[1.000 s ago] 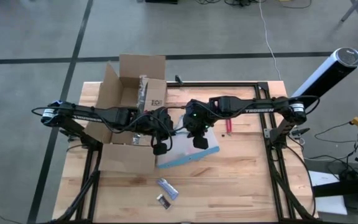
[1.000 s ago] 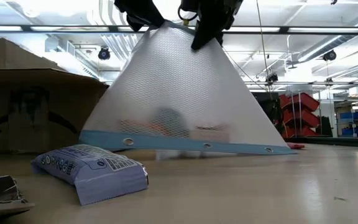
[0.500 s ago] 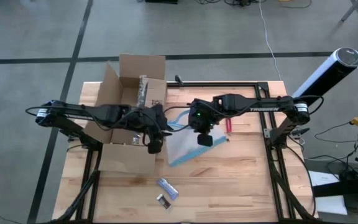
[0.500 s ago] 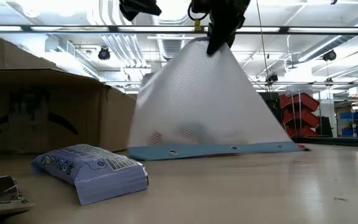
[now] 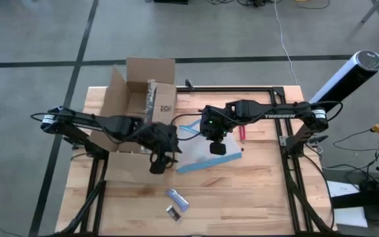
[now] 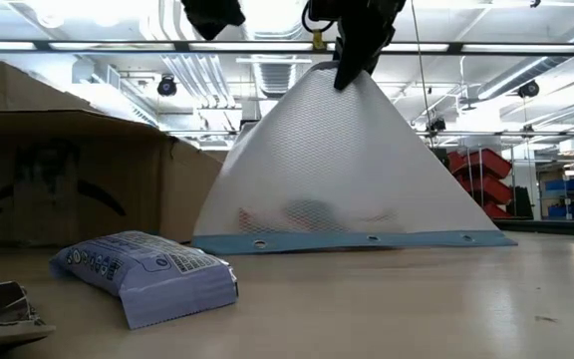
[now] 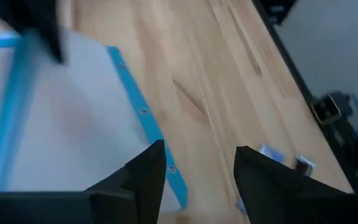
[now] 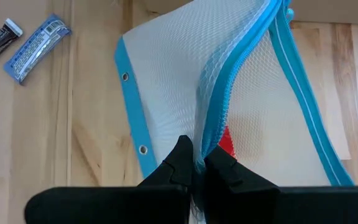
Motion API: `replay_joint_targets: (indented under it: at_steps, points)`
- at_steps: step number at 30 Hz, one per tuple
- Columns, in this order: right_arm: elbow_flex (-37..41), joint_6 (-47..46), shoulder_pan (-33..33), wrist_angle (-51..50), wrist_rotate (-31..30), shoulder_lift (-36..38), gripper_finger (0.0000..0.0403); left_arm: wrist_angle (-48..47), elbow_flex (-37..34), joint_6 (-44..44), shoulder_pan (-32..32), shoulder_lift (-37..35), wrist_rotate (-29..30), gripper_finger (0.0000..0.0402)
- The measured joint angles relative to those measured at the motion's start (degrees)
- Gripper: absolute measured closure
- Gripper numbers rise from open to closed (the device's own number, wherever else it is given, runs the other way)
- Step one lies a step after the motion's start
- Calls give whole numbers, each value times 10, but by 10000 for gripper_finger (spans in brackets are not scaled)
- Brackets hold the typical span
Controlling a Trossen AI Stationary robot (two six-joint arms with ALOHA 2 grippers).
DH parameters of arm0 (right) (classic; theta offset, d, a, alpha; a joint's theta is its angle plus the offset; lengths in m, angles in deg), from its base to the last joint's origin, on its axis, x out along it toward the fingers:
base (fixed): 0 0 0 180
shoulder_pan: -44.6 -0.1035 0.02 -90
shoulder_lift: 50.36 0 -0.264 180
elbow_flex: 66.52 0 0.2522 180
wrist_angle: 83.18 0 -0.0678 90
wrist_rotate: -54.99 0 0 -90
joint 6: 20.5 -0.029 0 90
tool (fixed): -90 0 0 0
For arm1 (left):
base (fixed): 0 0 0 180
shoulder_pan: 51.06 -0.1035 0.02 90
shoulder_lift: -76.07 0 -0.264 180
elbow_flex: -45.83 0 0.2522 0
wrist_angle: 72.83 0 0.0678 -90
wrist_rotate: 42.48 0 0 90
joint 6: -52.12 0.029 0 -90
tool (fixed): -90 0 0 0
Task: Unpack boxes
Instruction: Put the purple chocolate bar into the blue transparent zip bag
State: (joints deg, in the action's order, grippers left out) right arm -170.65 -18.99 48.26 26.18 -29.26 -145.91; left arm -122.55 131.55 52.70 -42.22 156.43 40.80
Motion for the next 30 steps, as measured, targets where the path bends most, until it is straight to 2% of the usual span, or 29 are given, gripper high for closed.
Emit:
replay_joint_targets:
  at_steps: [8,21,30]
  points:
    - [0,-5,0,2,-11,0,403,-1,-32,41,48,61,-17,215]
    - [-1,-36,0,2,-14,0,403,25,-68,63,69,130,-75,248]
    - [-1,-52,0,6,-15,0,403,56,-87,58,131,179,-65,228]
